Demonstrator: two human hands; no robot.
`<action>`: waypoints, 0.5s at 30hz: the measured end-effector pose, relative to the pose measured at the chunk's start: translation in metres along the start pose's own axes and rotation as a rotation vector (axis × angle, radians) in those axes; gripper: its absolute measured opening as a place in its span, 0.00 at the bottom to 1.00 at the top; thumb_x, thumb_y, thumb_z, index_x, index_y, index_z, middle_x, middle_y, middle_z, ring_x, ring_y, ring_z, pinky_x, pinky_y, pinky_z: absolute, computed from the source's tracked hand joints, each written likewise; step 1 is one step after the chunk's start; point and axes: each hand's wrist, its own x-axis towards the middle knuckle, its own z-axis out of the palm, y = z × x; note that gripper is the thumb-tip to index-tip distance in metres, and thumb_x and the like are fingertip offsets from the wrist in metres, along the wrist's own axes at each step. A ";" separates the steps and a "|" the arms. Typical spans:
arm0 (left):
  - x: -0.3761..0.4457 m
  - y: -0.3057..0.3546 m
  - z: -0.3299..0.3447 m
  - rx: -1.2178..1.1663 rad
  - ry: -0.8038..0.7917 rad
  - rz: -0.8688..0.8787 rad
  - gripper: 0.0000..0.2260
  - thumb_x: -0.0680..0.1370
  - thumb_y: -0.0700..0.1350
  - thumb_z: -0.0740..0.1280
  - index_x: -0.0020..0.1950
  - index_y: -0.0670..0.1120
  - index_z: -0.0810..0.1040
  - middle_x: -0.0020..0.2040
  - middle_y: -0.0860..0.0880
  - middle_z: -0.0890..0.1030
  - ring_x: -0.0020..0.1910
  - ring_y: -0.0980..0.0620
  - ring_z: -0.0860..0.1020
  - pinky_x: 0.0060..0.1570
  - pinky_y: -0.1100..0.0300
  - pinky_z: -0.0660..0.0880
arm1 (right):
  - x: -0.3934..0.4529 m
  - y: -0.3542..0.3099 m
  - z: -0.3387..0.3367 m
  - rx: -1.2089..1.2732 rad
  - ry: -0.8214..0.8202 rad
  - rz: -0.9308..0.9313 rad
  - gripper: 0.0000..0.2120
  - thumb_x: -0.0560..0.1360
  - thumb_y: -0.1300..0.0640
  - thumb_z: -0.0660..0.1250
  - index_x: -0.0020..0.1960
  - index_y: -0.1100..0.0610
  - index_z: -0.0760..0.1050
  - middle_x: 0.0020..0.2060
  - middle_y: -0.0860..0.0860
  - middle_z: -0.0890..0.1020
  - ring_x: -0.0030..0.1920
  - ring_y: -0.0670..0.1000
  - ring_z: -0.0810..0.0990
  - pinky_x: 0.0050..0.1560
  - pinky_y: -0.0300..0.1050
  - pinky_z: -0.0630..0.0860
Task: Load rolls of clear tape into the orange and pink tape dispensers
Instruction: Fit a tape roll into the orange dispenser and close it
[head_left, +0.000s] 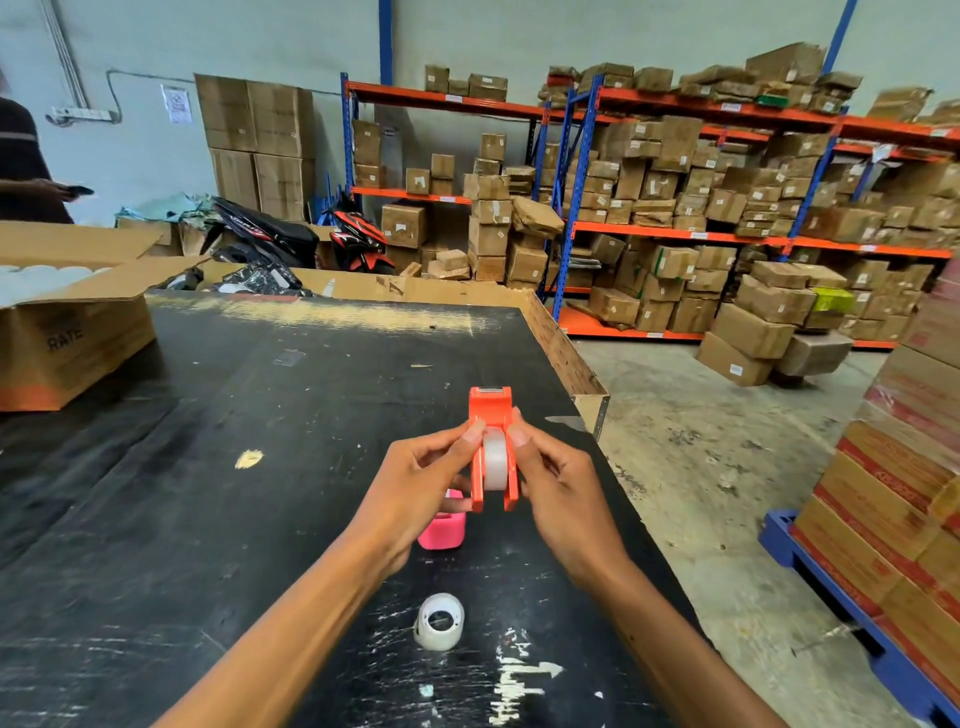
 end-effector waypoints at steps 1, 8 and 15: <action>0.001 0.000 0.001 0.000 0.012 0.000 0.14 0.75 0.55 0.66 0.55 0.51 0.84 0.48 0.42 0.86 0.37 0.53 0.80 0.34 0.64 0.77 | 0.001 -0.001 -0.002 -0.008 -0.006 0.001 0.13 0.80 0.53 0.60 0.63 0.45 0.75 0.50 0.35 0.83 0.52 0.34 0.80 0.55 0.29 0.75; 0.002 0.002 0.008 -0.017 0.058 0.044 0.14 0.75 0.51 0.67 0.57 0.48 0.83 0.49 0.40 0.86 0.37 0.52 0.79 0.31 0.66 0.77 | 0.009 -0.006 -0.017 -0.151 0.082 -0.026 0.11 0.73 0.47 0.68 0.51 0.50 0.83 0.46 0.49 0.81 0.47 0.45 0.80 0.46 0.34 0.75; -0.003 0.005 0.011 0.003 0.039 0.057 0.12 0.76 0.49 0.67 0.57 0.49 0.83 0.50 0.34 0.83 0.38 0.50 0.78 0.31 0.66 0.77 | 0.016 -0.011 -0.026 -0.213 -0.004 -0.016 0.06 0.70 0.55 0.74 0.46 0.56 0.84 0.42 0.53 0.80 0.39 0.45 0.74 0.41 0.32 0.72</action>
